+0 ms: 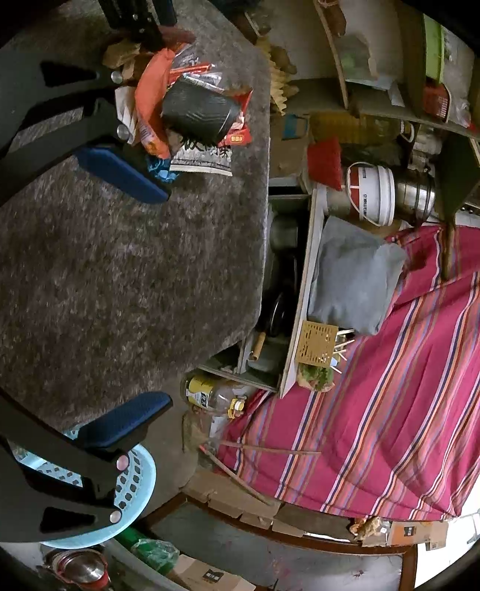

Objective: Collect trash
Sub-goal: 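Grasp the maroon scouring pad with the left tool while the right tool grasps the black ribbed cup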

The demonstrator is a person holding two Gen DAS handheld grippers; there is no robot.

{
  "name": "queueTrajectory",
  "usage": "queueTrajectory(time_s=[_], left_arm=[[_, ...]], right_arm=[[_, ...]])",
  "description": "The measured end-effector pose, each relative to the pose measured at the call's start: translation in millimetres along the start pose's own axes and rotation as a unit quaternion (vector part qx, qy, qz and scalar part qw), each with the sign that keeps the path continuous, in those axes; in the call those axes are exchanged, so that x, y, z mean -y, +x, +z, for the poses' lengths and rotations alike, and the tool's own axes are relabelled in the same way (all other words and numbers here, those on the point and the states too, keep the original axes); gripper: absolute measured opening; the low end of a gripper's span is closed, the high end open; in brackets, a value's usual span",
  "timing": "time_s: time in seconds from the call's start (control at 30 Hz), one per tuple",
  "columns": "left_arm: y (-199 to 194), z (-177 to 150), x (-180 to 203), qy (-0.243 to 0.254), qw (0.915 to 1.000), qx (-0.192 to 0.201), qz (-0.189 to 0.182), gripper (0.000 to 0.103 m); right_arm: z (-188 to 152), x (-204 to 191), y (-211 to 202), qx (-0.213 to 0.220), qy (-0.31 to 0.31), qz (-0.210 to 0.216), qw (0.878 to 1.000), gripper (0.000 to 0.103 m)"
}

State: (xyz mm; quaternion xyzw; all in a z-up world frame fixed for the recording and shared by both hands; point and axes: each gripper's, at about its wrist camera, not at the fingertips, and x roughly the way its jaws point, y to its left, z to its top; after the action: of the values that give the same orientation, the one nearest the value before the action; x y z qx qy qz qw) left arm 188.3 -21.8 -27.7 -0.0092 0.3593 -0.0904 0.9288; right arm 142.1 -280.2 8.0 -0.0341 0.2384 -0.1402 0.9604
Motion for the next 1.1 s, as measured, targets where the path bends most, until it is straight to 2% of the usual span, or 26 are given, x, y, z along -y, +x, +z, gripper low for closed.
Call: queueTrajectory(time_s=[0.3, 0.53, 0.77, 0.9, 1.1], left_arm=[[-44, 26, -16, 0.037, 0.9943, 0.074, 0.068, 0.062], [-45, 39, -61, 0.011, 0.9874, 0.099, 0.123, 0.062], [-19, 39, -104, -0.029, 0.9884, 0.064, 0.134, 0.062], [-13, 40, -119, -0.044, 0.986, 0.061, 0.149, 0.062], [-16, 44, -134, -0.066, 0.9843, 0.068, 0.149, 0.062]], right_arm=[[6, -12, -1, 0.001, 0.02, 0.03, 0.999, 0.099], [12, -43, 16, -0.017, 0.034, 0.067, 0.997, 0.099], [19, -80, 30, -0.034, 0.038, 0.106, 0.993, 0.099], [25, -106, 39, -0.04, 0.029, 0.13, 0.99, 0.099], [34, -132, 64, -0.066, 0.012, 0.147, 0.987, 0.098]])
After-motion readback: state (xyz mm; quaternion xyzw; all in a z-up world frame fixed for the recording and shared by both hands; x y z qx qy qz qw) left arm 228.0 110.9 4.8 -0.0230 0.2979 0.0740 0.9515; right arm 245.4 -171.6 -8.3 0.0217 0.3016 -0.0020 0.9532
